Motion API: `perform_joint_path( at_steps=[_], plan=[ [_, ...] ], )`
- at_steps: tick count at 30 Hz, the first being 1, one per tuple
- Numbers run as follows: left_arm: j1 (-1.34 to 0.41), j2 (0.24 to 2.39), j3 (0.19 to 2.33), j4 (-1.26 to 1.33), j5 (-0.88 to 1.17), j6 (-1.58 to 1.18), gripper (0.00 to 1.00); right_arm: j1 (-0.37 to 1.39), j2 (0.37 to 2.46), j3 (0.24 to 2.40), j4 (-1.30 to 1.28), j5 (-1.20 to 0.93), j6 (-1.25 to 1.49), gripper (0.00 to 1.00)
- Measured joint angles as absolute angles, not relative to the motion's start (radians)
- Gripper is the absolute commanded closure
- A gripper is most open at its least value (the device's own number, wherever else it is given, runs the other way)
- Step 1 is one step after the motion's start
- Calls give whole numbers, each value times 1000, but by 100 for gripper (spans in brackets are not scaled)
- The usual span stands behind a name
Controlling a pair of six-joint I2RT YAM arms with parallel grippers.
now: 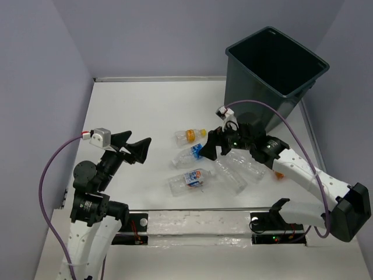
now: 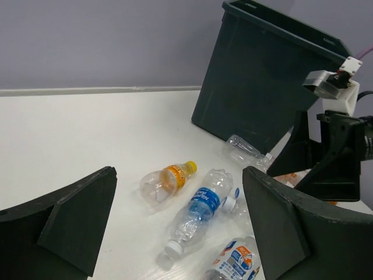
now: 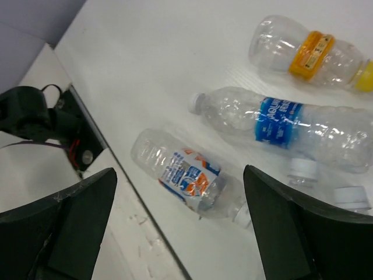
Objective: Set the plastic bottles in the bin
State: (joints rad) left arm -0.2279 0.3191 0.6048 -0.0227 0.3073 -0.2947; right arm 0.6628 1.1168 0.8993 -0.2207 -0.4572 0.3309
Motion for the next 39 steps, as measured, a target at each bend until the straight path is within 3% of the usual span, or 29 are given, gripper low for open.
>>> perform_joint_path(
  at_steps=[16,34,39],
  plan=[
    [-227,343,607,-52,292,-285,1,664,1691,1375,-316,-279,-178,0],
    [-227,402,607,-57,291,-285,1,683,2125,1763,-571,-271,-510,0],
    [-227,417,607,-57,292,-285,1,683,2217,1824,-612,-281,-551,8]
  ],
)
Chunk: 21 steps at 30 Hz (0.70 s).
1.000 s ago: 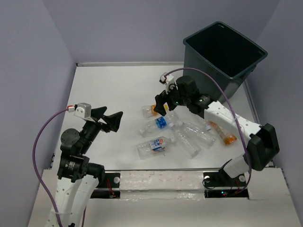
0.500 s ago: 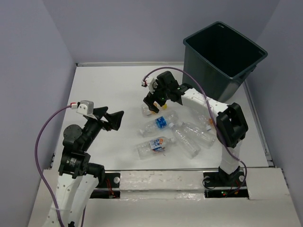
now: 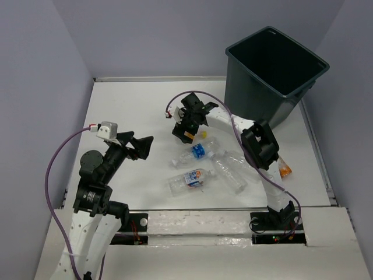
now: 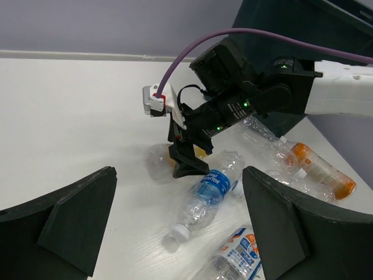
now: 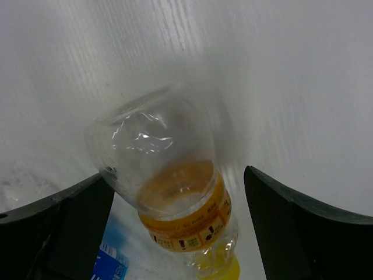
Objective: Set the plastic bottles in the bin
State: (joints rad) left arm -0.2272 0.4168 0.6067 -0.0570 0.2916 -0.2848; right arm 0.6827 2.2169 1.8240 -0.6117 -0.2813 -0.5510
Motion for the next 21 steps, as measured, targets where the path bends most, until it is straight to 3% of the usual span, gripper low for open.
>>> perform_joint_path(
  at_steps=[3,4,5,6,7,8,14,21],
  plan=[
    [-227,424,607,-57,292,-285,1,682,2250,1844,-601,-276,-567,22],
    [-227,426,607,-57,292,-285,1,682,2252,1844,-595,-272,-570,38],
    [-227,427,607,-57,292,-285,1,683,2252,1844,-587,-267,-575,47],
    [-227,428,607,-57,292,-284,1,683,2252,1845,-572,-267,-586,47],
    [-227,430,607,-57,292,-285,1,683,2252,1845,-555,-261,-582,58],
    [-227,432,607,-57,292,-285,1,683,2252,1845,-522,-254,-580,62],
    [-227,465,607,-47,304,-288,1,682,2188,1804,-360,-194,-553,65],
    [-227,567,607,-27,375,-299,1,657,1867,1770,-128,-125,-458,67]
  ],
)
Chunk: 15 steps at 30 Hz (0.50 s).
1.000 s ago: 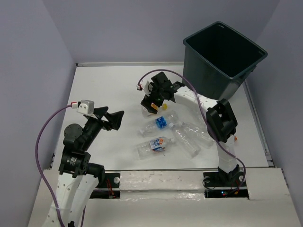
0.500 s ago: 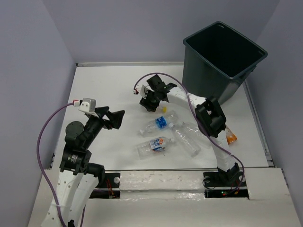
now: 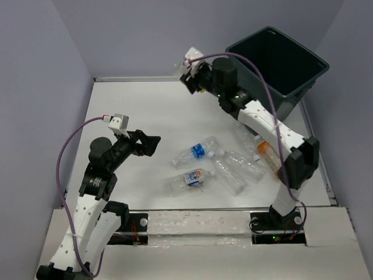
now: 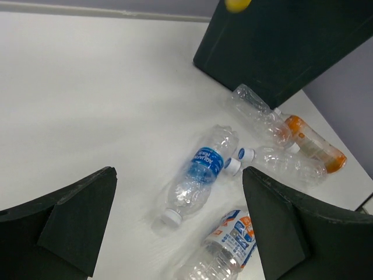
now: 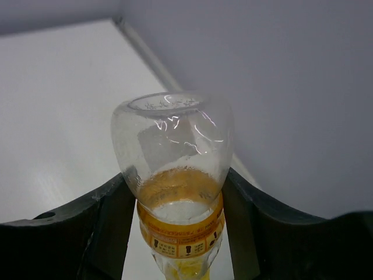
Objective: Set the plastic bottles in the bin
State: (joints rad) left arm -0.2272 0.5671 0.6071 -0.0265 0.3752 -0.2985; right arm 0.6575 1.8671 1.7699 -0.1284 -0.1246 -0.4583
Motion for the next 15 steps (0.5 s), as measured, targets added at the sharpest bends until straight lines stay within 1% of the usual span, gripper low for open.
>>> perform_joint_path(
  at_steps=[2,5,10,12,13,14,15],
  plan=[
    [-229,609,607,-25,399,-304,1,632,1780,1773,-54,-102,-435,67],
    [-267,688,629,-36,414,-309,1,541,1673,1834,50,-38,-374,67],
    [-443,851,729,-86,332,-303,1,312,1638,1917,148,72,-258,67],
    [-547,913,768,-123,250,-292,1,212,1646,1917,152,114,-210,66],
    [-584,942,786,-135,221,-286,1,167,1655,1913,150,130,-179,59],
    [-612,970,803,-147,195,-281,1,133,1659,1898,153,135,-148,47],
    [-632,990,817,-154,174,-274,1,110,1660,1880,148,140,-117,30]
  ],
)
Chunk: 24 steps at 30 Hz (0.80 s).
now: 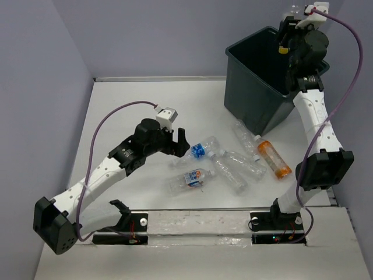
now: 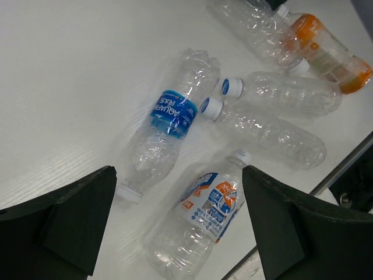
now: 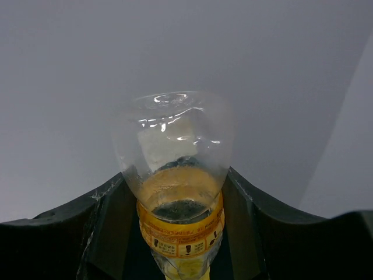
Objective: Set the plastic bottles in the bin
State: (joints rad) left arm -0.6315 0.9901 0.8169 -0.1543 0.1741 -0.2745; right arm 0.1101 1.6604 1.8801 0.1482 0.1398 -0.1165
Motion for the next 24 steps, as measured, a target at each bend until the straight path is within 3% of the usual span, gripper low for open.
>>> perform_joint_path(
  at_steps=[1,2,11,24],
  plan=[
    [-659,1029,844,-173,141,-264,1,70,1660,1847,144,140,-63,2],
    [-679,1061,868,-186,115,-255,1,41,1660,1813,138,140,-27,0],
    [-802,1359,1059,-258,-1,-104,1,-31,1592,1647,40,110,150,0],
    [-830,1681,1153,-352,-10,39,1,-24,1009,1122,162,-258,415,2]
  ],
)
